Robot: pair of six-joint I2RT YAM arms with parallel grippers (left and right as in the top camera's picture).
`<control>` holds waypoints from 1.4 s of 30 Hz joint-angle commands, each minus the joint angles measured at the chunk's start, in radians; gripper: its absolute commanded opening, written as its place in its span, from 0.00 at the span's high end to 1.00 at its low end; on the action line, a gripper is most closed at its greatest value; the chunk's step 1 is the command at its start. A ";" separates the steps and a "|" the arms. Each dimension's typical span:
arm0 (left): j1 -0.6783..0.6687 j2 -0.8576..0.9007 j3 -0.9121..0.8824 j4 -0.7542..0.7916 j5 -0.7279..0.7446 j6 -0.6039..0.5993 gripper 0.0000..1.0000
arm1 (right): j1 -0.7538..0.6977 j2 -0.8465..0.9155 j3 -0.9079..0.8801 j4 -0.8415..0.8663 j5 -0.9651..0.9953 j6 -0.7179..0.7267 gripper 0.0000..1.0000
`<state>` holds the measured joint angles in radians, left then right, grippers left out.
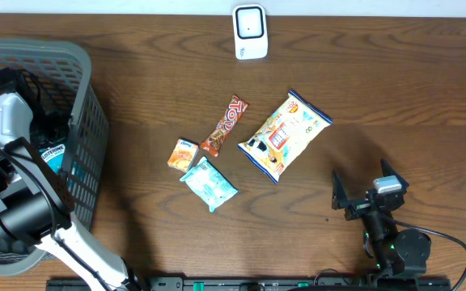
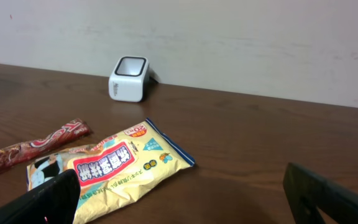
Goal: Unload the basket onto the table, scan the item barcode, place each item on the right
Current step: 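Lower the left gripper into the basket and grasp the blue Listerine bottle, then lift the Listerine bottle out of the basket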
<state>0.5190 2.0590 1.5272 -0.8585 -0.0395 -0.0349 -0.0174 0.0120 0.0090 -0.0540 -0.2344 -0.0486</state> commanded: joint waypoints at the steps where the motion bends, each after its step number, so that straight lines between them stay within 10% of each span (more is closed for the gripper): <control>1: 0.003 0.044 -0.021 0.000 0.003 -0.049 0.02 | 0.004 -0.005 -0.003 -0.002 0.000 -0.001 0.01; 11: 0.003 0.045 -0.080 0.046 0.002 -0.049 0.02 | 0.004 -0.005 -0.003 -0.002 0.000 -0.001 0.01; 21: 0.003 0.045 -0.111 0.106 -0.029 -0.049 0.55 | 0.004 -0.005 -0.003 -0.002 0.000 -0.001 0.01; 42: 0.002 -0.444 -0.058 0.070 -0.065 -0.053 0.59 | 0.004 -0.005 -0.003 -0.002 0.000 -0.001 0.01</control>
<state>0.5163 1.7943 1.4452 -0.8005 -0.0830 -0.0822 -0.0174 0.0120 0.0090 -0.0540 -0.2344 -0.0486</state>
